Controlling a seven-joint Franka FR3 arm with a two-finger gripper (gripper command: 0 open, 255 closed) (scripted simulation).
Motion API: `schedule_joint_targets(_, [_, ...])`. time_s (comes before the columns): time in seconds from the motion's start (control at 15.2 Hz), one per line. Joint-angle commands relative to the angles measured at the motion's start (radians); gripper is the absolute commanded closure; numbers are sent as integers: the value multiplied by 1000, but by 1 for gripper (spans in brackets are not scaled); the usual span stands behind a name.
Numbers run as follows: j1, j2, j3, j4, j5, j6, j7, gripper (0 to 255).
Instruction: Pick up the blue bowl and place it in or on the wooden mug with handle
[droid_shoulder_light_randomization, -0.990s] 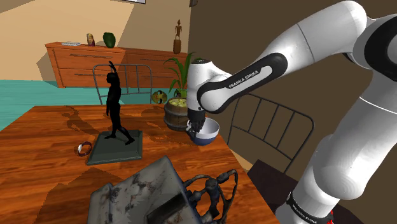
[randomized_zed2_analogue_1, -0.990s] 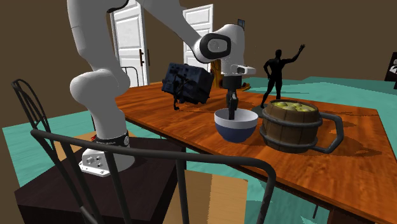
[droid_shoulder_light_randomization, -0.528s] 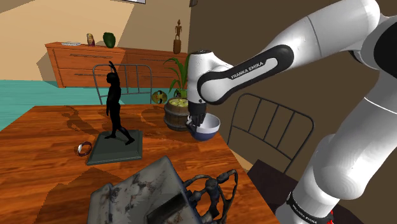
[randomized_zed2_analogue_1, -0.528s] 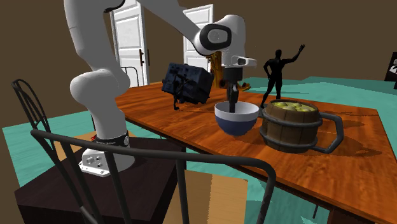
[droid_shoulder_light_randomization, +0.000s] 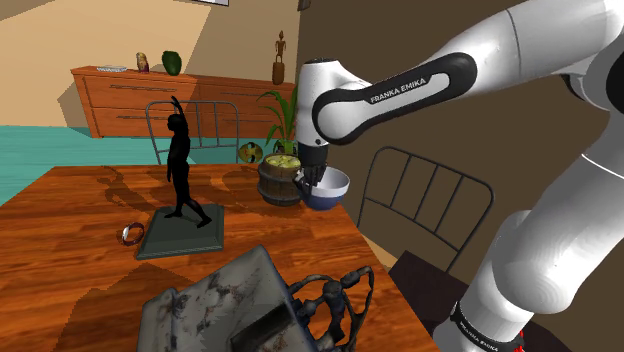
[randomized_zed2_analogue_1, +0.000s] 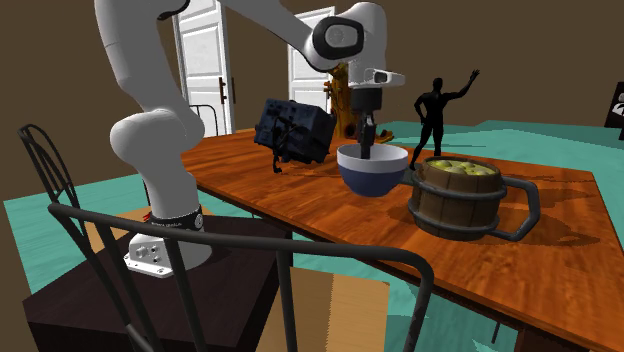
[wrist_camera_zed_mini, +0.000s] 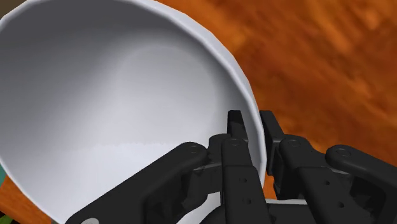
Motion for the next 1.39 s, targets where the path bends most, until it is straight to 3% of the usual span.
schedule_joint_targets(0.0, [1,-8,0,23,3,-31,-2,255])
schedule_joint_targets(1.32, [1,-56,-8,247,17,-301,-32,255])
